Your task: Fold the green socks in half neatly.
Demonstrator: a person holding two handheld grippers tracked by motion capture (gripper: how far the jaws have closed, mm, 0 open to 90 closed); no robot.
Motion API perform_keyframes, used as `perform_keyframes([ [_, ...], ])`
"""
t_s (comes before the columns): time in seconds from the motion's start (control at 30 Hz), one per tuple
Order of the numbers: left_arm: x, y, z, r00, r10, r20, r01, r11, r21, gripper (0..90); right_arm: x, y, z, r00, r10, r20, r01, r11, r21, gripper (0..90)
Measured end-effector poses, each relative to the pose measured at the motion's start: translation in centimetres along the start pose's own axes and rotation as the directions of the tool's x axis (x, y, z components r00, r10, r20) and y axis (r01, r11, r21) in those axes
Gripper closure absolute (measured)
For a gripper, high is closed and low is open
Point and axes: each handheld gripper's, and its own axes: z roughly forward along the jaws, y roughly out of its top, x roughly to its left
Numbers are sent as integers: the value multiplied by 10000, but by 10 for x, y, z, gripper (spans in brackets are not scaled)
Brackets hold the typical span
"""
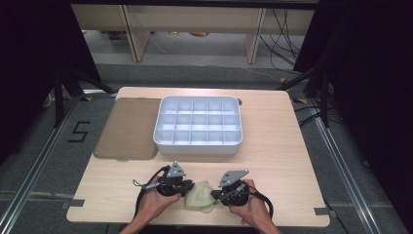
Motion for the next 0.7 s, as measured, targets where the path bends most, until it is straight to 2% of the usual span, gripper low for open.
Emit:
perform_keyframes([
  [0.03, -1, 0, -2, 9999, -137, -31, 137, 9999, -97, 799, 0, 0, 0, 10000, 47, 8, -47, 10000, 22, 887],
  [0.13, -2, 1, -5, 10000, -85, 8, 85, 9997, -210, 784, 0, 0, -1, 10000, 44, 18, -44, 10000, 40, 887],
  [0.17, -2, 1, -11, 10000, 20, -21, -21, 9997, -232, 769, 0, 0, -2, 9999, 97, -98, -97, 9999, -53, 882],
  [0.2, -2, 1, -11, 10000, 20, -21, -21, 9997, -232, 752, -1, 0, -1, 9998, -81, -157, 79, 9999, -100, 879],
  [0.23, -1, -1, -18, 10000, 0, -49, -2, 9996, -281, 730, 0, 0, -4, 9999, 162, -4, -162, 9996, -219, 874],
  [0.27, -1, -2, -21, 10000, -65, -31, 64, 9993, -367, 720, 0, 1, -5, 9998, 210, -44, -211, 9996, -211, 871],
  [0.3, -1, -4, -24, 9999, -171, -14, 171, 9988, -458, 720, -1, 1, -5, 9999, 149, -44, -151, 9990, -429, 865],
  [0.33, 0, -6, -26, 9999, -103, -69, 99, 9986, -513, 721, -2, 2, -6, 10000, 29, -62, -31, 9992, -408, 865],
  [0.4, -1, -7, -29, 9999, -156, 41, 158, 9985, -530, 729, -1, 2, -6, 9998, 200, 4, -199, 9982, -566, 864],
  [0.5, -5, -10, -26, 9998, -160, 152, 167, 9990, -420, 751, -1, 3, -6, 9999, 153, -48, -155, 9991, -386, 858],
  [0.53, -7, -11, -20, 9997, 65, 244, -62, 9999, -109, 758, -1, 3, -5, 9999, 137, -47, -139, 9994, -331, 857],
  [0.63, -9, -14, -14, 9994, 226, 257, -229, 9997, 127, 766, 0, 3, -4, 10000, 59, -80, -61, 9995, -309, 856],
  [0.67, -11, -15, -12, 9997, -24, 249, 22, 10000, 78, 765, 0, 2, -4, 9999, 70, -79, -72, 9995, -316, 856],
  [0.7, -10, -15, -13, 9997, 64, 226, -67, 9999, 116, 765, 0, 2, -4, 9999, 82, -79, -84, 9994, -340, 855],
])
